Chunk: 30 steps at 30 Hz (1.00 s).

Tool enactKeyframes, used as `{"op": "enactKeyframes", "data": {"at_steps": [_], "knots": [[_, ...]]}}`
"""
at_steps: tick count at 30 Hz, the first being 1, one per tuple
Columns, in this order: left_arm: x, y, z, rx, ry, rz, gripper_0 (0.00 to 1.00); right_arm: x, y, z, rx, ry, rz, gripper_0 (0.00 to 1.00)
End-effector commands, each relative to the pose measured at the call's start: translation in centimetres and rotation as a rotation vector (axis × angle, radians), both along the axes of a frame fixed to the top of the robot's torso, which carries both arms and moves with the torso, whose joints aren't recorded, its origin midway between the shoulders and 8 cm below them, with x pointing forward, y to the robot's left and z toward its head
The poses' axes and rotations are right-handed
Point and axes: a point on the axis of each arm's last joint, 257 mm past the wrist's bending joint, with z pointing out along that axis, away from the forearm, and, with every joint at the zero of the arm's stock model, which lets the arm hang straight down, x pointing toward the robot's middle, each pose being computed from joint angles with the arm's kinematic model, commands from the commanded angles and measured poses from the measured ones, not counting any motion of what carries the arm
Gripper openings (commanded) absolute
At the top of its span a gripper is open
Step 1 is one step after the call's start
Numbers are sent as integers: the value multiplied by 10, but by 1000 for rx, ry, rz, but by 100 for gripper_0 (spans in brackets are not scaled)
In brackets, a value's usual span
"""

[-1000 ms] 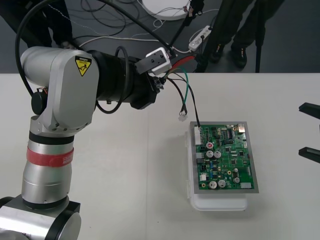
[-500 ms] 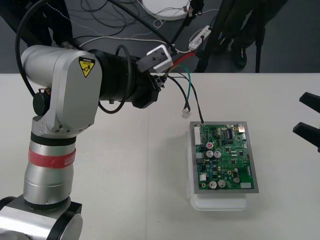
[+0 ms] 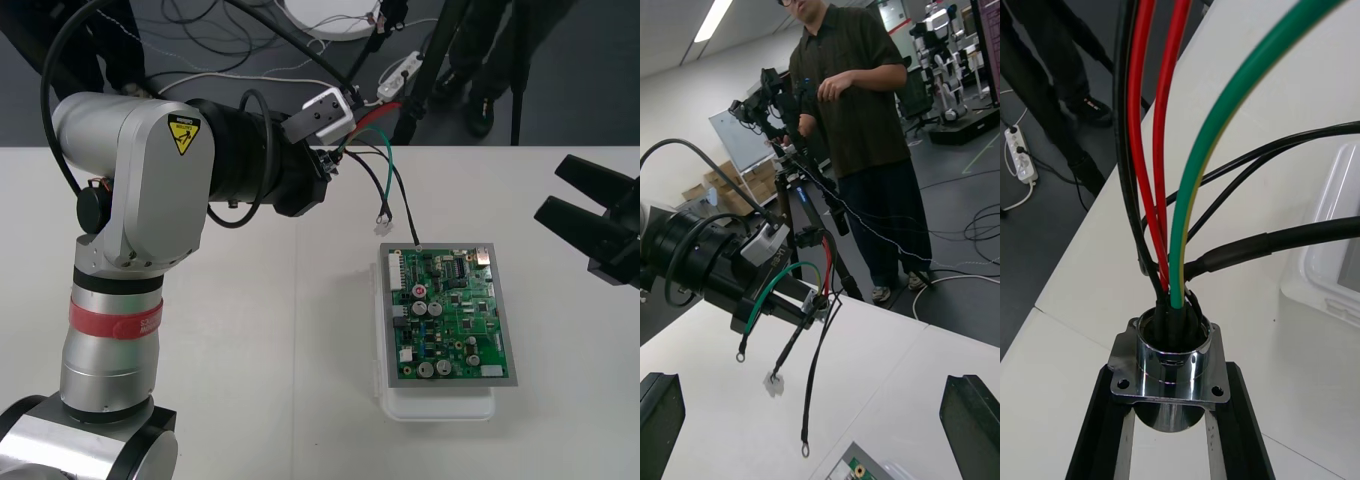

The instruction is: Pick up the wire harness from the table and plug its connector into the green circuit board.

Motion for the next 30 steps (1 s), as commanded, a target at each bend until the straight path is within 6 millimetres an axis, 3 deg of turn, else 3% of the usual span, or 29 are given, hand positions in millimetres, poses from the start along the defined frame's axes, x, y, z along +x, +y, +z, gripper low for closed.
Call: {"op": "enactKeyframes", "data": {"at_steps": [1, 15, 23, 30], "knots": [[-10, -23, 30, -66, -7, 1, 0, -2, 11, 21, 18, 18, -18, 100], [-14, -30, 30, -73, 1, -17, 0, 9, 19, 42, 83, 40, -119, 100], [-12, -28, 30, -67, -2, -5, 1, 6, 37, 59, 106, 81, -213, 100], [-12, -29, 27, -58, -1, -1, 0, 9, 54, 60, 119, 107, -225, 100]]}}
